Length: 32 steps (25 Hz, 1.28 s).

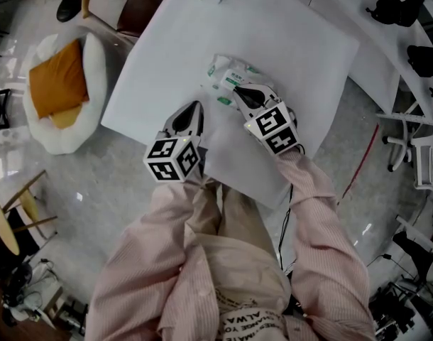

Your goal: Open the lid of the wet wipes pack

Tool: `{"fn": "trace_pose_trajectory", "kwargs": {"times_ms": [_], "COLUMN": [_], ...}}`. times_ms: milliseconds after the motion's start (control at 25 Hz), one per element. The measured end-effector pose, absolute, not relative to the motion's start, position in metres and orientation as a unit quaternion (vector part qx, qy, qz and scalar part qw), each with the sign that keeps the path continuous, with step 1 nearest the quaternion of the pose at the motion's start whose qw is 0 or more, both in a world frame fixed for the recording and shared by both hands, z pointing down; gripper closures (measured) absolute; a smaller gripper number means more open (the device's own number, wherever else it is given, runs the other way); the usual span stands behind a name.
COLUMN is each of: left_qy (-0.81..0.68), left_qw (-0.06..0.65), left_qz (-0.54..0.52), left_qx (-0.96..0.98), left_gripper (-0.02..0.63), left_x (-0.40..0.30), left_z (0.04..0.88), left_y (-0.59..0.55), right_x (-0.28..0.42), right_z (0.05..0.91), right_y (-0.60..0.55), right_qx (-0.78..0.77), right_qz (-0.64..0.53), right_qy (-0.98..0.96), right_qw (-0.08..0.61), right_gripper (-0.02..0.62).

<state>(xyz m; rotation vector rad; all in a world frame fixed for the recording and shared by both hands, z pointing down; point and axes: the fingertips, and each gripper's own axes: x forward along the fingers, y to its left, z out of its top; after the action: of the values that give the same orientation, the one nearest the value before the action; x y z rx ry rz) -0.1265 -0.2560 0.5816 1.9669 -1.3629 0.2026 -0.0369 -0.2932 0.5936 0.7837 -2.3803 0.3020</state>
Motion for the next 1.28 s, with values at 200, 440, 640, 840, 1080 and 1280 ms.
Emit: {"fn": "trace_pose_trajectory", "kwargs": {"times_ms": [200,440,640,840,1080,1280], "left_qy": [-0.528,-0.529,-0.528,-0.527,-0.527,-0.526], "left_qw": [0.362,0.359,0.358,0.359,0.356,0.356], "left_qz": [0.079,0.078,0.076,0.077,0.078,0.078], "left_qx": [0.764,0.765,0.766,0.766,0.768,0.768], "left_gripper": [0.607,0.607,0.607,0.607,0.607,0.607], "left_x": [-0.126,-0.124,-0.123,-0.12,-0.119,-0.118], "left_z": [0.581,0.579,0.577,0.577,0.574,0.573], "left_y": [-0.258,-0.26,-0.261,-0.262,-0.269,-0.274], "right_x": [-0.028,-0.024,-0.019,-0.014,-0.009,-0.003], "right_z": [0.578,0.575,0.572,0.569,0.57,0.571], "right_y": [-0.311,-0.317,-0.326,-0.336,-0.346,-0.354], "right_qx": [0.326,0.333,0.345,0.354,0.366,0.379], "right_qz": [0.146,0.142,0.14,0.137,0.139,0.137], "right_qy": [-0.897,-0.896,-0.893,-0.891,-0.887,-0.883], "right_qw": [0.26,0.258,0.252,0.25,0.243,0.241], "right_gripper": [0.589,0.589,0.589,0.589,0.589,0.588]}}
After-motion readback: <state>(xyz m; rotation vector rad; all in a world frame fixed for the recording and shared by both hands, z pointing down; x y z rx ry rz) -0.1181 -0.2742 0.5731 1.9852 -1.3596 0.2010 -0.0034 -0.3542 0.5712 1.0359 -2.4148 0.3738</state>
